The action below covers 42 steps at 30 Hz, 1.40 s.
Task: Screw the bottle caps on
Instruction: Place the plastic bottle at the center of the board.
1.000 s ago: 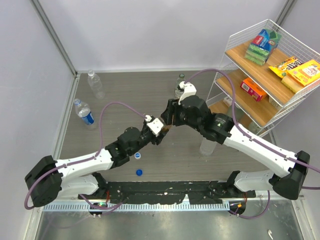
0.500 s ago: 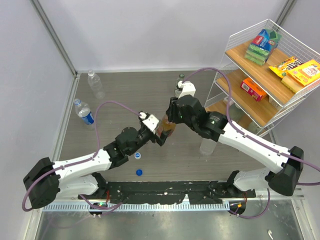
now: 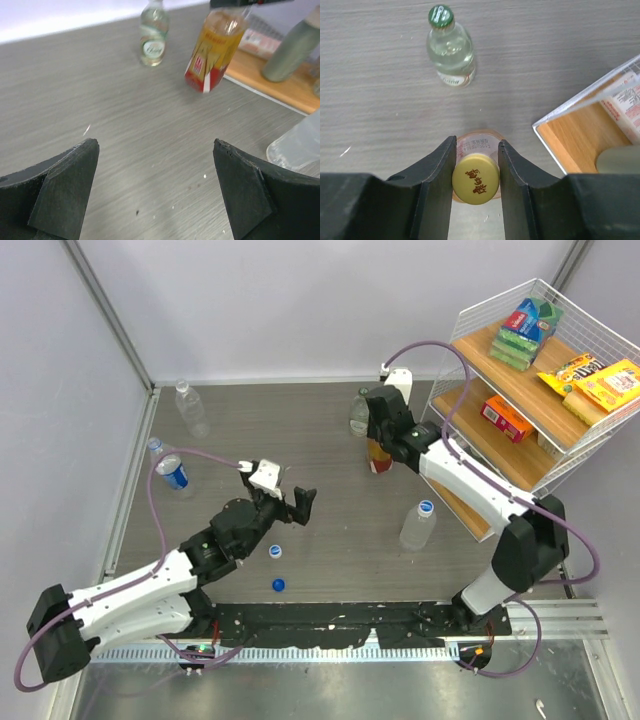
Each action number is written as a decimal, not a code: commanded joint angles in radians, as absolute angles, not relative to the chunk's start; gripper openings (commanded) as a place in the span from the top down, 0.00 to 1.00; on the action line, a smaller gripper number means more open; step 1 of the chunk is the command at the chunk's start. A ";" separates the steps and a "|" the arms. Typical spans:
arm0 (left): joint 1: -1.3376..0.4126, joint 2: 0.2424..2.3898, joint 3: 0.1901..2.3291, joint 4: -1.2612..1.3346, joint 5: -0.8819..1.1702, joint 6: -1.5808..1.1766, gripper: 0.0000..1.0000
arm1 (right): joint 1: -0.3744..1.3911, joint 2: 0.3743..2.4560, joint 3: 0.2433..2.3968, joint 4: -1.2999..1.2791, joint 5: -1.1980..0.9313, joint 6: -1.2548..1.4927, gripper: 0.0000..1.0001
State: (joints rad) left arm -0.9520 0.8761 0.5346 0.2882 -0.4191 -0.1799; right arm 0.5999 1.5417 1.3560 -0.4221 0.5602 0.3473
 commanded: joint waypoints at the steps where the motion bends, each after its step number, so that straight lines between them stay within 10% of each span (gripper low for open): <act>1: -0.937 0.853 0.564 0.108 -0.526 -0.291 0.00 | 0.539 1.615 1.442 -0.308 0.571 0.295 0.91; 10: -0.928 0.816 0.557 0.098 -0.531 -0.304 0.00 | 0.480 1.720 1.502 -0.310 0.506 0.304 0.85; 18: -0.927 0.816 0.565 0.071 -0.537 -0.304 0.00 | 0.476 1.704 1.477 -0.322 0.511 0.331 0.54; 42: -0.830 0.819 0.633 -0.106 -0.459 -0.469 0.00 | 0.477 1.485 1.433 -0.351 0.327 0.250 0.15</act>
State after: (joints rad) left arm -0.9016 0.8162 0.5724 -0.0544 -0.5205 -0.3767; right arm 0.4805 1.6440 1.4441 -0.3798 0.3985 0.2615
